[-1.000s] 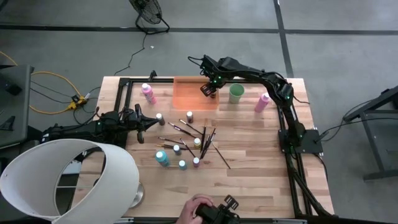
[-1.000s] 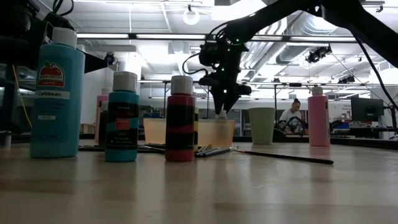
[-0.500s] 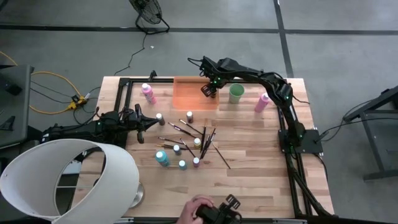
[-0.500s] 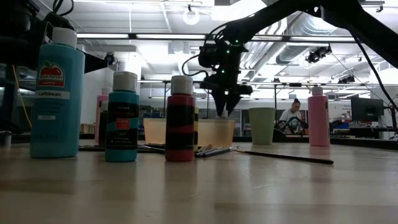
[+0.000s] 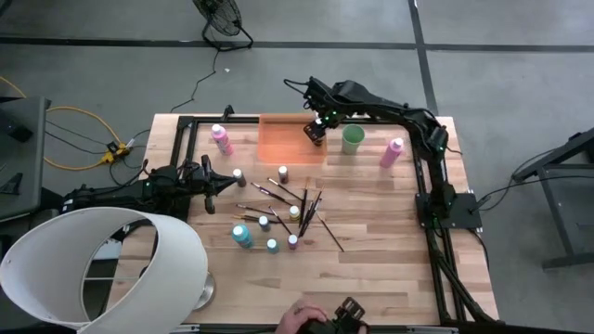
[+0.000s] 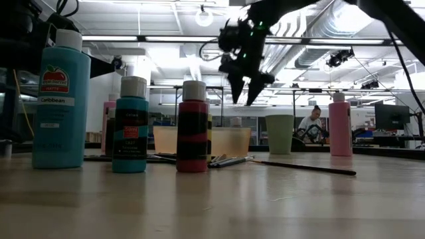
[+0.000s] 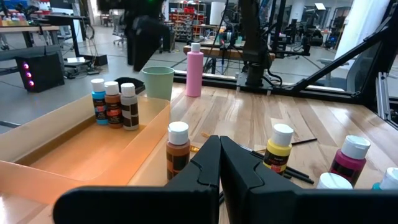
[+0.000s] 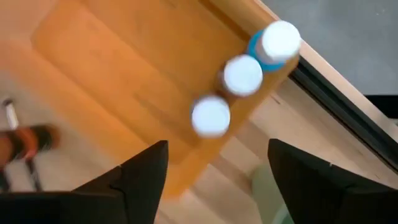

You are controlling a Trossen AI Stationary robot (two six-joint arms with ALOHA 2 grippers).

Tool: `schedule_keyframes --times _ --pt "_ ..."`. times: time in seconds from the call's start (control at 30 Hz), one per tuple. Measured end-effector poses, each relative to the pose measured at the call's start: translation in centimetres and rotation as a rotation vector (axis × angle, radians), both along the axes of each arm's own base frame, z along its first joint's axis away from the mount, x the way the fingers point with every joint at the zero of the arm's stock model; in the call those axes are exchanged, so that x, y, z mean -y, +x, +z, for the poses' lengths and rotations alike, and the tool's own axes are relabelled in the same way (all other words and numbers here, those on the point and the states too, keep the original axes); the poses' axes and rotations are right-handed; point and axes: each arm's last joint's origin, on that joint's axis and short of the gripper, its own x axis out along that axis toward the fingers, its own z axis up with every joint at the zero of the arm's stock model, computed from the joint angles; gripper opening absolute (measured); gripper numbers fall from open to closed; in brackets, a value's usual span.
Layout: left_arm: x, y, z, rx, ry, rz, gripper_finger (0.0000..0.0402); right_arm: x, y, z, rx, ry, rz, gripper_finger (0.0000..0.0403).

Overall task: Pick & Place Paint Supplies
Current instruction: Put the small brown paint bottle into the orange bin

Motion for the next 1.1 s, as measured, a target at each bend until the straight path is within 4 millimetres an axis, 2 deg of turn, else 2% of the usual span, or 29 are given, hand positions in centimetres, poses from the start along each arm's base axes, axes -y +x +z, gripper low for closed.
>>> schedule_keyframes --times 0.23,0.47,0.6,0.77,0.93,1.1 --pt "0.0 0.0 0.0 0.0 0.0 0.0 0.0 -3.4 -1.6 3.9 -0.008 -0.012 0.093 0.0274" --pt "0.0 0.0 0.0 0.0 0.0 0.0 0.0 -8.2 -2.6 6.8 0.014 -0.081 0.307 0.0275" --pt "0.0 0.0 0.0 0.0 0.0 0.0 0.0 -10.9 -4.0 7.0 0.036 -0.095 0.375 0.0275" --pt "0.0 0.0 0.0 0.0 0.0 0.0 0.0 -13.9 -6.6 6.6 0.031 -0.059 0.357 0.0275" --pt "0.0 0.0 0.0 0.0 0.0 0.0 0.0 -17.0 -9.7 5.7 0.037 -0.005 0.308 0.0275" --pt "0.0 0.0 0.0 0.0 0.0 0.0 0.0 -20.5 -12.5 4.3 0.029 0.034 0.338 0.0275"
